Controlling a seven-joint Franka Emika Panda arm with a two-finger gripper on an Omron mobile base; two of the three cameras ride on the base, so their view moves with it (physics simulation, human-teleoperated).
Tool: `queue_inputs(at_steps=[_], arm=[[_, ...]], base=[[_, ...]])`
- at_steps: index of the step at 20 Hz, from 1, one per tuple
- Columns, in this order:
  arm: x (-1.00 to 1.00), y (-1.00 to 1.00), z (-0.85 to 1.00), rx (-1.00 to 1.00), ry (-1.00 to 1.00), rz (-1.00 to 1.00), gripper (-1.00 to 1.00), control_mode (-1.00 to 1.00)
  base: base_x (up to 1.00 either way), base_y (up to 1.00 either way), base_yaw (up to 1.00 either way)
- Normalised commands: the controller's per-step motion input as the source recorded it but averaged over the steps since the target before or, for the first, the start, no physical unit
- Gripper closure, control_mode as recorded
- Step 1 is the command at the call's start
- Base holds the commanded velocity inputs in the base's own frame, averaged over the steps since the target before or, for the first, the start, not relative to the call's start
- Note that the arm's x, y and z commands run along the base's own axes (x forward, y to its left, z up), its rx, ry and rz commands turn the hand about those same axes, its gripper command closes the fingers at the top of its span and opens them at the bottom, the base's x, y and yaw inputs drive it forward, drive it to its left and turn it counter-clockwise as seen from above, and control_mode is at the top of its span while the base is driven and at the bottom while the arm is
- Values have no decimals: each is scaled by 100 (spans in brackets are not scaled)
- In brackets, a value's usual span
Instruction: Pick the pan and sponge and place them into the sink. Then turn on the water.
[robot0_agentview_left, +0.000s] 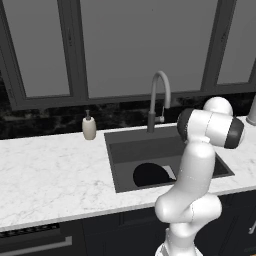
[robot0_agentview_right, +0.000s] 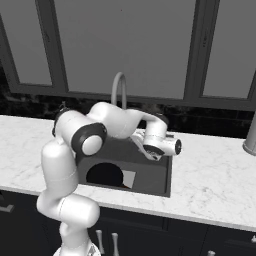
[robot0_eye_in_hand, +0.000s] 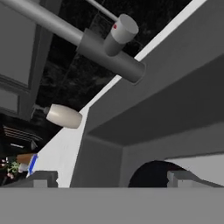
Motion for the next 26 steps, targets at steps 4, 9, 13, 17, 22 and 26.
queue_inputs(at_steps=[4, 9, 13, 17, 22, 26], arm=[[31, 4, 0, 0, -4, -1, -100, -100], [32, 8, 0, 0, 0, -6, -100, -100], [34, 0, 0, 0, 0, -4, -100, -100], [36, 0, 0, 0, 0, 0, -100, -100], [28, 2, 0, -1, 0, 0, -100, -100], [27, 0, 0, 0, 0, 0, -100, -100]], base=[[0, 0, 0], [0, 0, 0], [0, 0, 0], [0, 0, 0], [0, 0, 0], [0, 0, 0]])
